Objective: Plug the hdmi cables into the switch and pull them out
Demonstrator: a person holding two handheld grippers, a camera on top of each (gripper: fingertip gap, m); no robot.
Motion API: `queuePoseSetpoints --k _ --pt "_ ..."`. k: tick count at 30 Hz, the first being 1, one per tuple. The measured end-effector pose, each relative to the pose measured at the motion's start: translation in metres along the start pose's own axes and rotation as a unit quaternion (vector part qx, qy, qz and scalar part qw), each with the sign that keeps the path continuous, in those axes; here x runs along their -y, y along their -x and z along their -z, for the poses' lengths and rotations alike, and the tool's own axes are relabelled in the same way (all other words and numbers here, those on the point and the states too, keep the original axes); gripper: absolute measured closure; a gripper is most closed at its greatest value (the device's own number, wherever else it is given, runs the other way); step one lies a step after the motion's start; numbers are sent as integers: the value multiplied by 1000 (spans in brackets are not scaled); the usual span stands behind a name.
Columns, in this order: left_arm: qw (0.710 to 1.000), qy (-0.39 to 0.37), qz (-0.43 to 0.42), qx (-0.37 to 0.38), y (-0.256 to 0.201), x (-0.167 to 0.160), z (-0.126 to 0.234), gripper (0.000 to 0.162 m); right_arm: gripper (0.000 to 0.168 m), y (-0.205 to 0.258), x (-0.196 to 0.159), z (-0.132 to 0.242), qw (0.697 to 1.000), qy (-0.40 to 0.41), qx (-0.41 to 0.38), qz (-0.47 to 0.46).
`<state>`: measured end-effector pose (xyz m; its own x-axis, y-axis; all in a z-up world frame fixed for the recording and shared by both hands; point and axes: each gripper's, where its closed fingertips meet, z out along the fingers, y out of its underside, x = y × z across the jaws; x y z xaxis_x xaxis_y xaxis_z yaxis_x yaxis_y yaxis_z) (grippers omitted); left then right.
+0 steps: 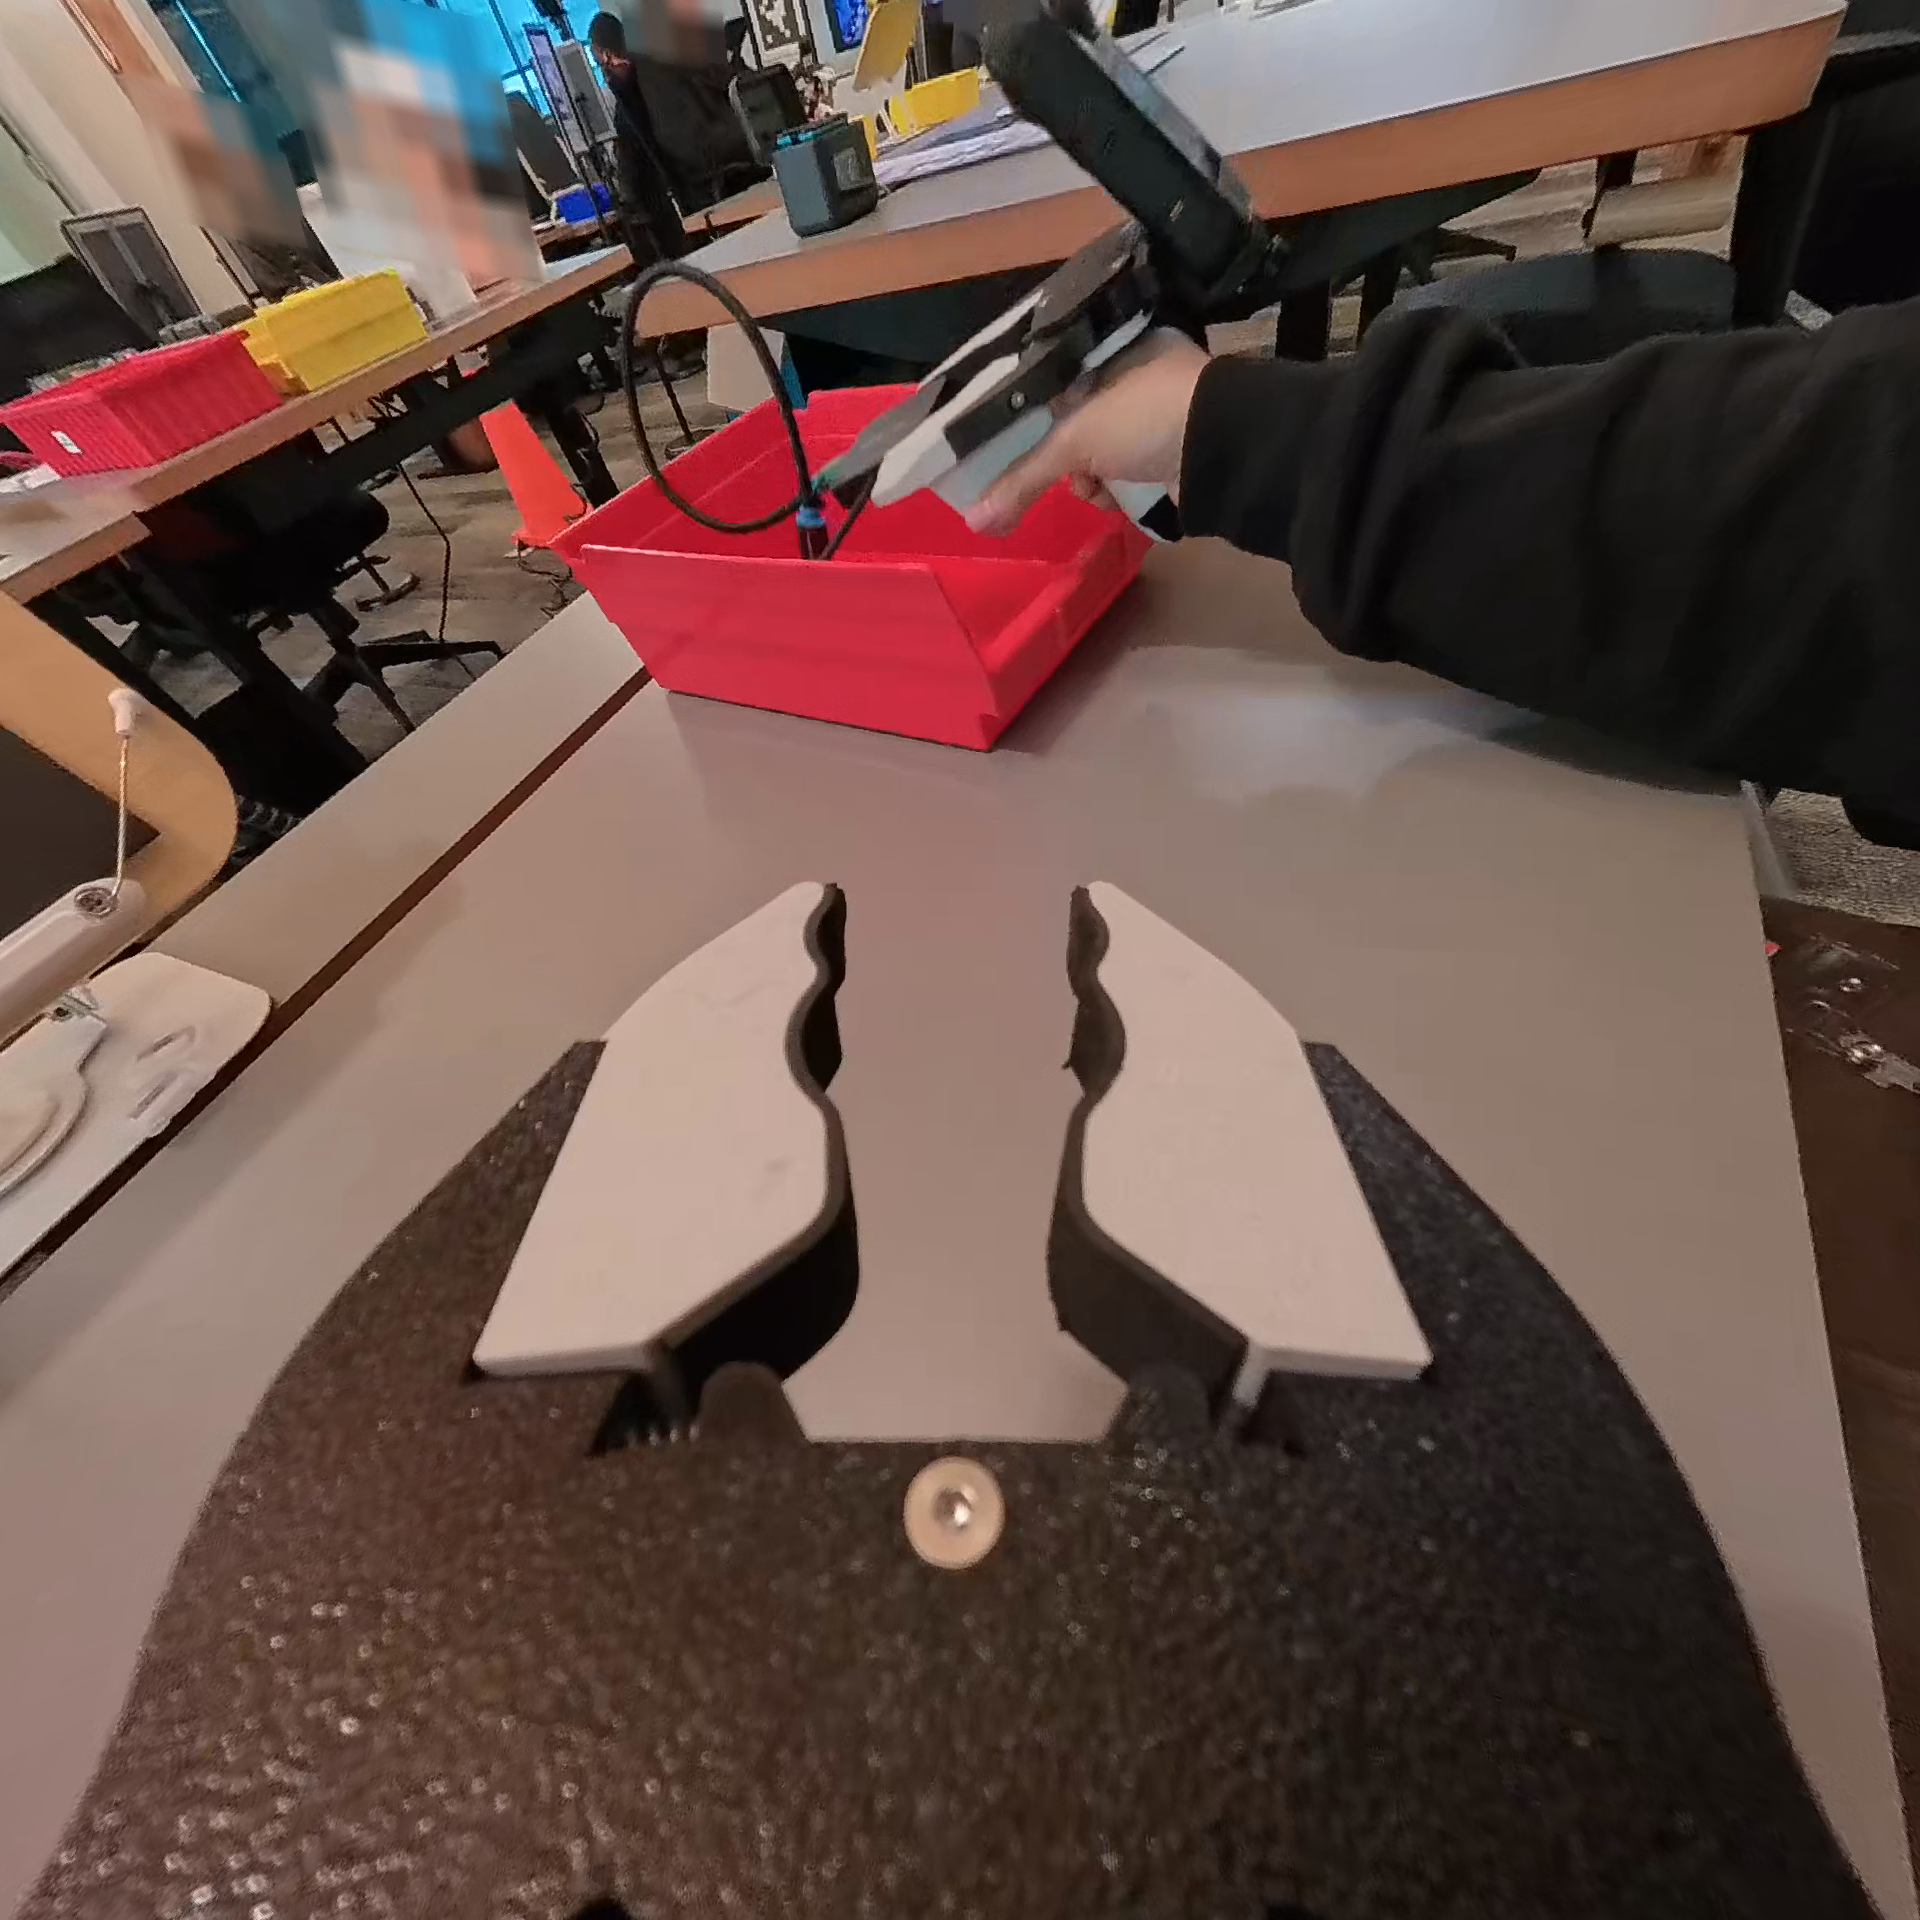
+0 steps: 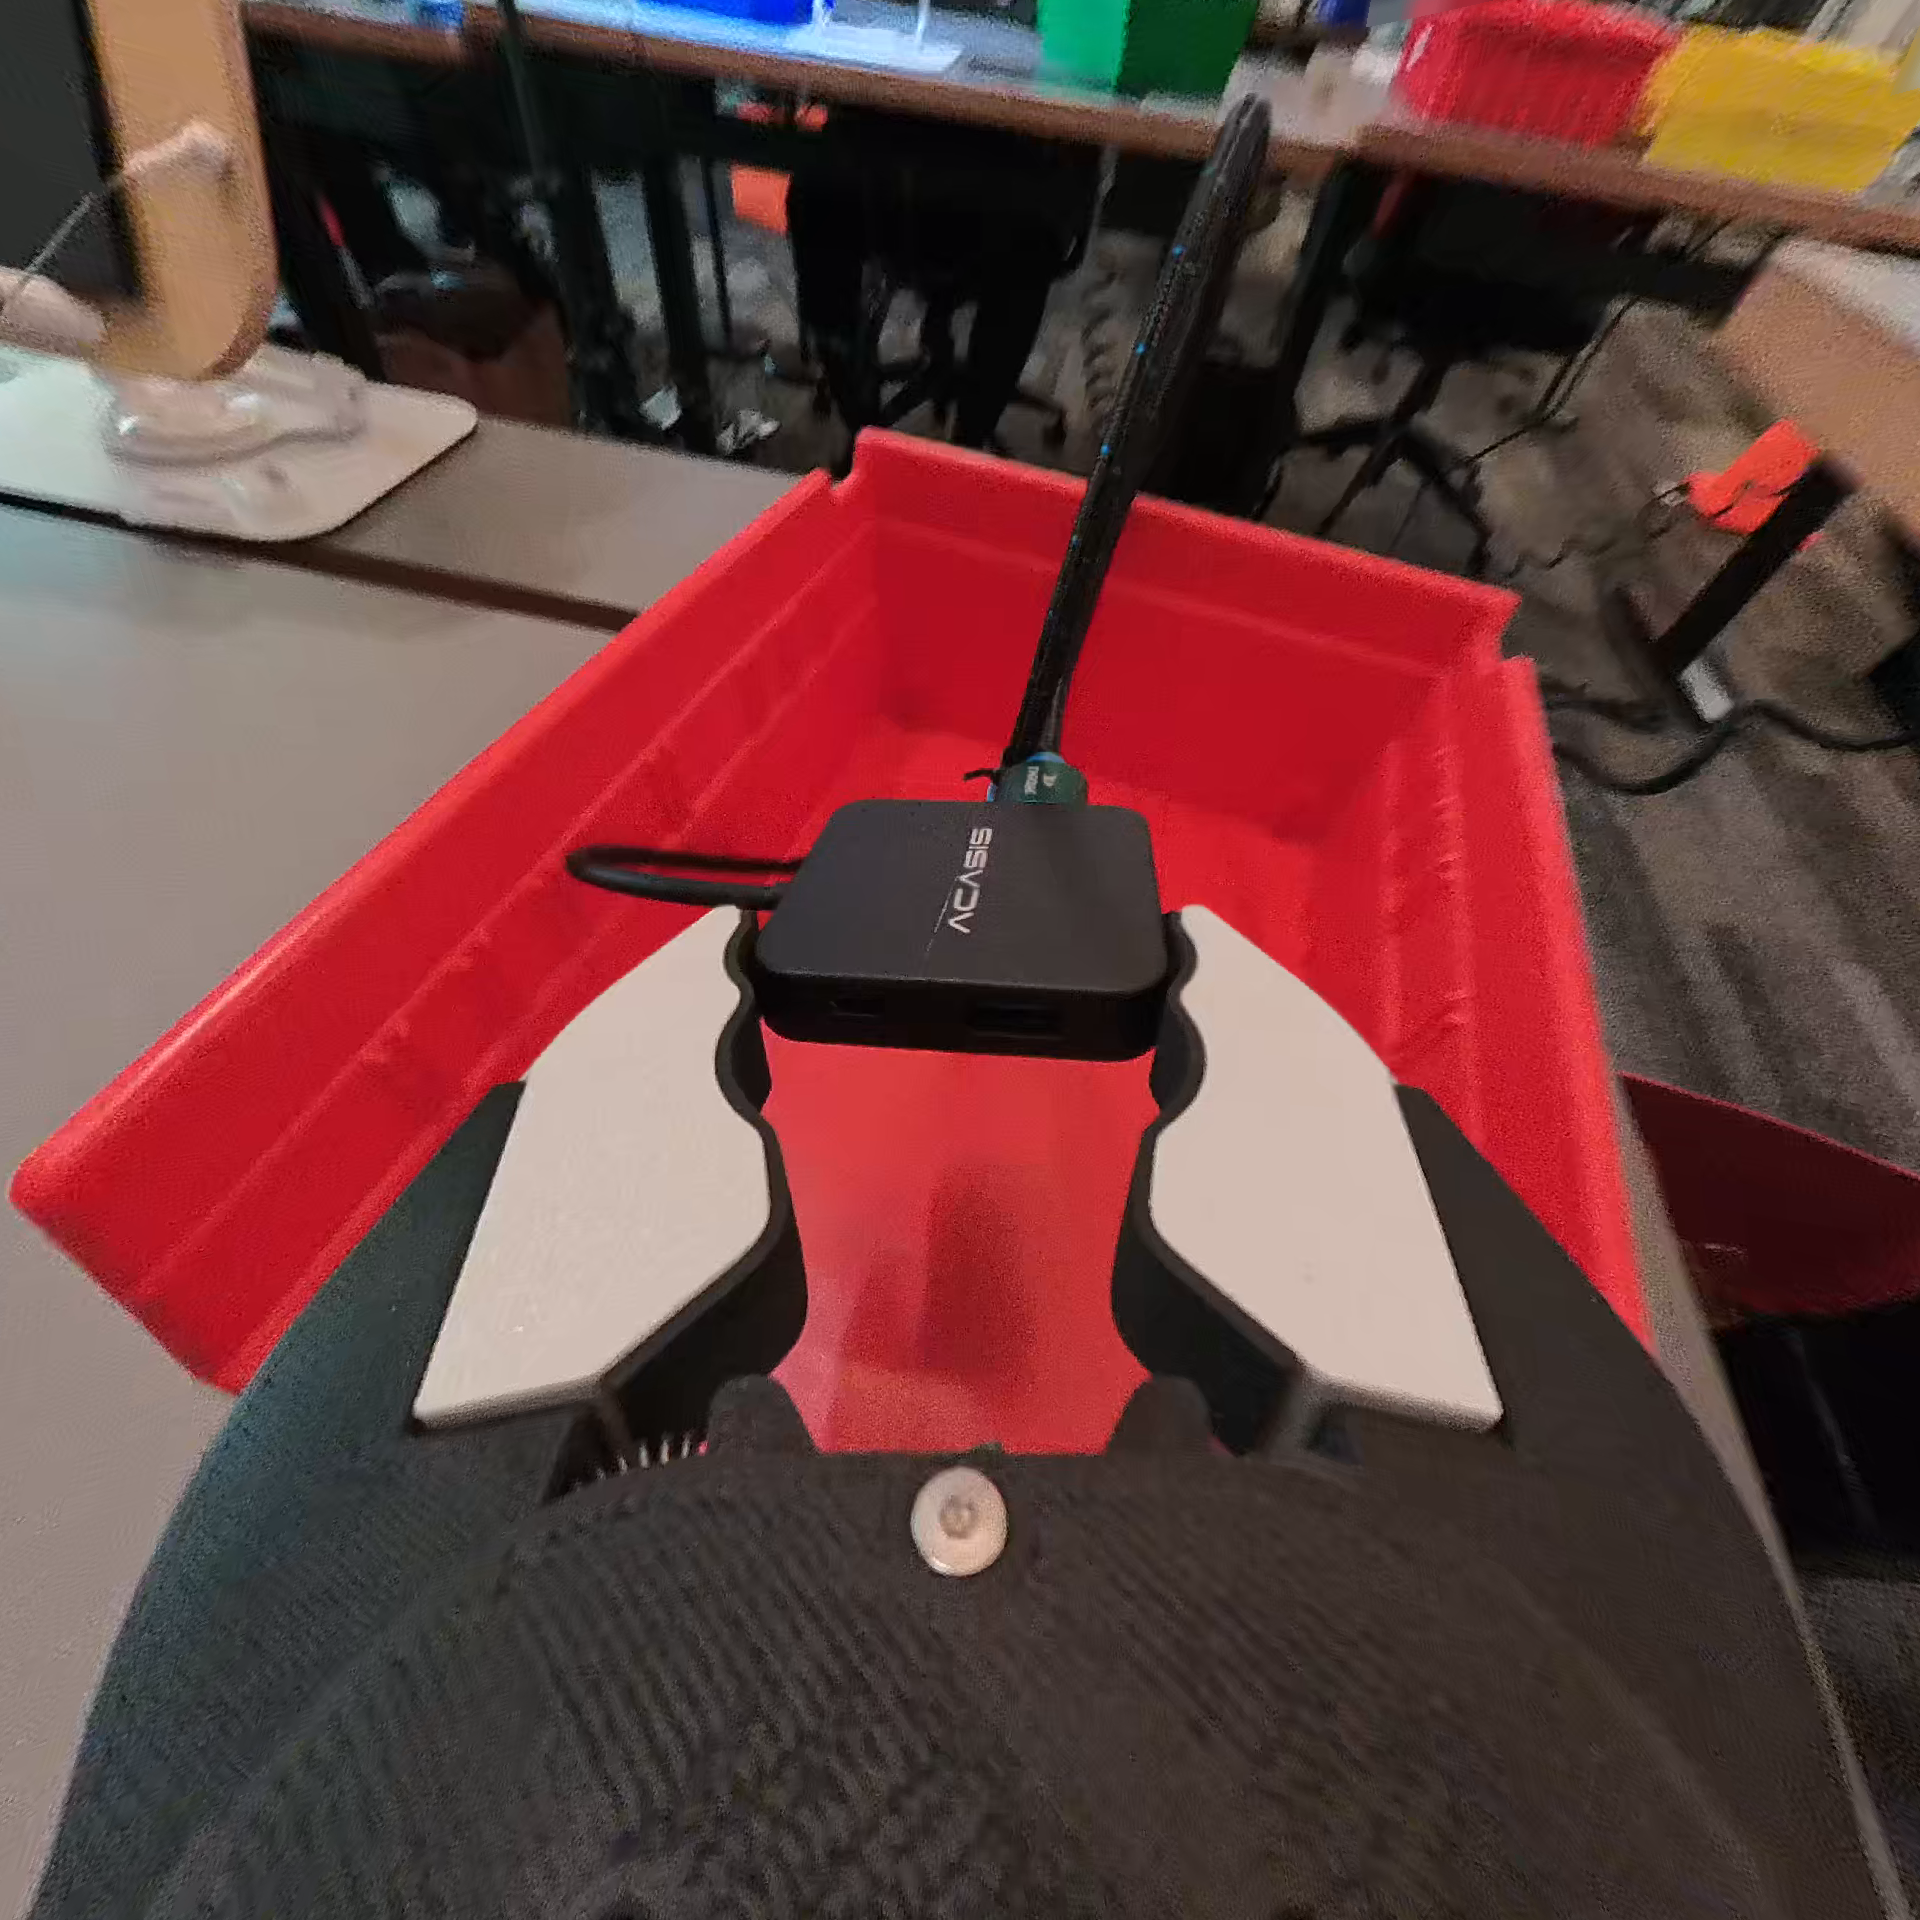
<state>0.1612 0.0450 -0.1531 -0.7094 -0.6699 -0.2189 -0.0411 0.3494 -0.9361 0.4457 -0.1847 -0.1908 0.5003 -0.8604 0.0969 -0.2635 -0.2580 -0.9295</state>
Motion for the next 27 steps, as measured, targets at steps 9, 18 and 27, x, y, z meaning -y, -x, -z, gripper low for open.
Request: queuePoseSetpoints --k 9,18,27 --pt "999 7 32 -16 3 -12 0 121 72 -5 -30 16 989 141 42 -33" --pt "998 2 59 1 16 -16 1 121 69 44 24 55 996 21 87 -3" --pt "977 -25 152 148 114 -19 76 121 71 184 44 66 952 -127 278 23"
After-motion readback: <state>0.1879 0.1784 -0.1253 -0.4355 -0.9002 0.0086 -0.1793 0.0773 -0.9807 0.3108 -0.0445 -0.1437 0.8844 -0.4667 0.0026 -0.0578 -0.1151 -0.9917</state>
